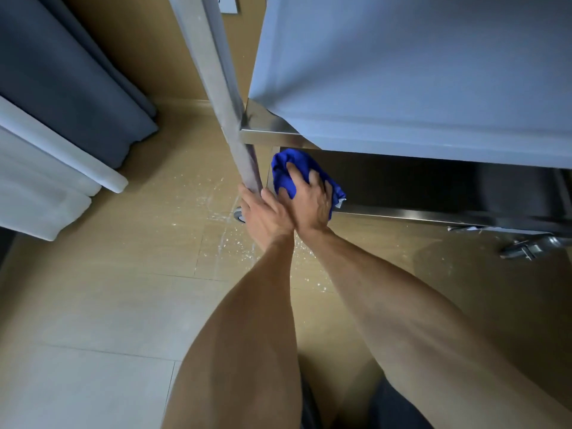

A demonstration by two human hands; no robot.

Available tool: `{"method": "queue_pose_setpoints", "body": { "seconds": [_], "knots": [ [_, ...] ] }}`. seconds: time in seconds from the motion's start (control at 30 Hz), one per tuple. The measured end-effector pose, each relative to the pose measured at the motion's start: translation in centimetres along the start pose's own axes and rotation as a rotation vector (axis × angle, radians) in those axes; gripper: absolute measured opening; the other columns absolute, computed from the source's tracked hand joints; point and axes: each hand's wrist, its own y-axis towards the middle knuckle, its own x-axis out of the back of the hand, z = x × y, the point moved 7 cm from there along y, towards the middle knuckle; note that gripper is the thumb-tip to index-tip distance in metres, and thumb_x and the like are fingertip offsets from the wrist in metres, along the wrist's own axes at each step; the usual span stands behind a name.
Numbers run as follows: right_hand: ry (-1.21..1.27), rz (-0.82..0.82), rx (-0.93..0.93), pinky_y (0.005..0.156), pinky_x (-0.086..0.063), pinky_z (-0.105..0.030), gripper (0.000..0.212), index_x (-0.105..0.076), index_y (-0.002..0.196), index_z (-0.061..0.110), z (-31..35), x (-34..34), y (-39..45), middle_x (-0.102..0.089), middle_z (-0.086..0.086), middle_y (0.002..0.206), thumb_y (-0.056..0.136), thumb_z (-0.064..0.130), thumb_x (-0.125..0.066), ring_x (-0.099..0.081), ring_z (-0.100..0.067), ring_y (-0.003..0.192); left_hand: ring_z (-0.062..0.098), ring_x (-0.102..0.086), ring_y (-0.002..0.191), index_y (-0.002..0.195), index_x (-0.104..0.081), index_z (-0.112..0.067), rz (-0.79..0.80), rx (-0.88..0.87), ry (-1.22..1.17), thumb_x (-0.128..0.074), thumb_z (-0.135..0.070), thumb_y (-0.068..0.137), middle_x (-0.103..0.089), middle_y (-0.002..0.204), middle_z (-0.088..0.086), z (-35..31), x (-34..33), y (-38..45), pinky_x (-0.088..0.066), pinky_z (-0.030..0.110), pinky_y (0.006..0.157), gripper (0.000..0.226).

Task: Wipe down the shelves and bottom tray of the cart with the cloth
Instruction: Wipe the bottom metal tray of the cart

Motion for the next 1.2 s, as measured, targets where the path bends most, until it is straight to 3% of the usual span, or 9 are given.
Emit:
{"method": "queue_pose_setpoints", "body": {
  "seconds": [0.07,0.13,0.23,0.33,0.5,0.67,0.83,0.97,1.2],
  "knots": [
    [-0.029,-0.096,-0.074,0.107,-0.033,-0.048,0.061,-0.052,0.141,0.031,-1.6,0.6,-0.4,-0.059,-0.015,0.115,0.082,0.041,-0.065,-0.057,-0.035,0.109,0.038,-0.055,0.117,0.155,-0.014,-0.017,0.057,0.006,0.039,-0.027,-0.038,0.102,-0.056,0.135,0.019,0.4,-0.6,-0.3,-0.044,0.041,0.089,0.058],
    [-0.075,-0.174,-0.18,0.109,-0.031,-0.05,0.06,-0.051,0.141,0.032,-4.4,1.7,-0.5,-0.057,-0.017,0.123,0.084,0.043,-0.063,-0.054,-0.036,0.118,0.037,-0.06,0.108,0.155,-0.012,-0.018,0.061,0.023,0.061,-0.026,-0.039,0.104,-0.061,0.129,0.019,0.5,-0.8,0.1,-0.045,0.039,0.084,0.056],
    [-0.081,-0.301,-0.459,0.113,-0.021,-0.05,0.061,-0.043,0.147,0.033,-10.5,4.2,0.0,-0.043,-0.02,0.148,0.089,0.045,-0.057,-0.036,-0.039,0.14,0.036,-0.064,0.097,0.136,-0.036,-0.017,0.037,0.03,0.059,-0.026,-0.042,0.103,-0.066,0.116,0.015,0.8,-0.5,0.6,-0.049,0.039,0.081,0.043],
    [-0.009,-0.383,-0.68,0.113,-0.022,-0.047,0.064,-0.04,0.149,0.032,-15.8,6.6,1.8,-0.04,-0.024,0.149,0.088,0.049,-0.047,-0.034,-0.037,0.141,0.032,-0.063,0.087,0.115,-0.045,-0.014,0.032,-0.029,0.053,-0.032,-0.04,0.104,-0.067,0.102,0.013,1.1,0.0,1.1,-0.047,0.037,0.077,0.031],
    [0.015,-0.31,-0.489,0.103,-0.035,-0.044,0.06,-0.05,0.143,0.031,-12.0,4.8,3.1,-0.055,-0.022,0.124,0.085,0.045,-0.045,-0.054,-0.038,0.116,0.031,-0.062,0.08,0.111,-0.045,-0.014,0.005,-0.036,0.134,-0.031,-0.042,0.103,-0.069,0.098,0.014,0.7,0.4,1.3,-0.05,0.039,0.075,0.032],
    [0.077,-0.125,-0.126,0.086,-0.048,-0.043,0.052,-0.064,0.129,0.028,0.8,-1.5,1.3,-0.064,-0.018,0.105,0.079,0.043,-0.058,-0.063,-0.038,0.094,0.038,-0.059,0.079,0.109,-0.054,-0.007,0.028,-0.096,0.094,-0.041,-0.038,0.102,-0.067,0.088,0.017,0.9,1.0,2.0,-0.031,0.032,0.065,0.034],
    [0.11,-0.108,0.034,0.088,-0.048,-0.044,0.05,-0.065,0.128,0.027,2.5,-2.0,0.0,-0.066,-0.015,0.106,0.081,0.042,-0.062,-0.064,-0.038,0.095,0.04,-0.059,0.078,0.097,-0.054,-0.005,0.097,-0.146,0.108,-0.047,-0.035,0.101,-0.069,0.086,0.016,0.8,2.0,2.8,-0.026,0.033,0.062,0.031],
    [0.017,-0.219,-0.129,0.093,-0.044,-0.044,0.05,-0.062,0.129,0.03,-3.2,1.4,-1.4,-0.064,-0.013,0.102,0.079,0.037,-0.063,-0.061,-0.034,0.095,0.034,-0.062,0.076,0.097,-0.051,-0.01,0.128,-0.112,0.038,-0.043,-0.037,0.101,-0.068,0.084,0.012,0.4,1.4,1.8,-0.042,0.035,0.066,0.028],
    [0.059,-0.31,-0.486,0.112,-0.028,-0.047,0.065,-0.048,0.145,0.028,-15.1,6.6,-0.7,-0.05,-0.02,0.137,0.082,0.042,-0.047,-0.048,-0.04,0.123,0.031,-0.049,0.071,0.101,-0.05,-0.004,0.177,-0.163,0.086,-0.032,-0.031,0.105,-0.054,0.078,0.013,0.2,2.3,1.0,-0.032,0.031,0.067,0.032]
  ]
}}
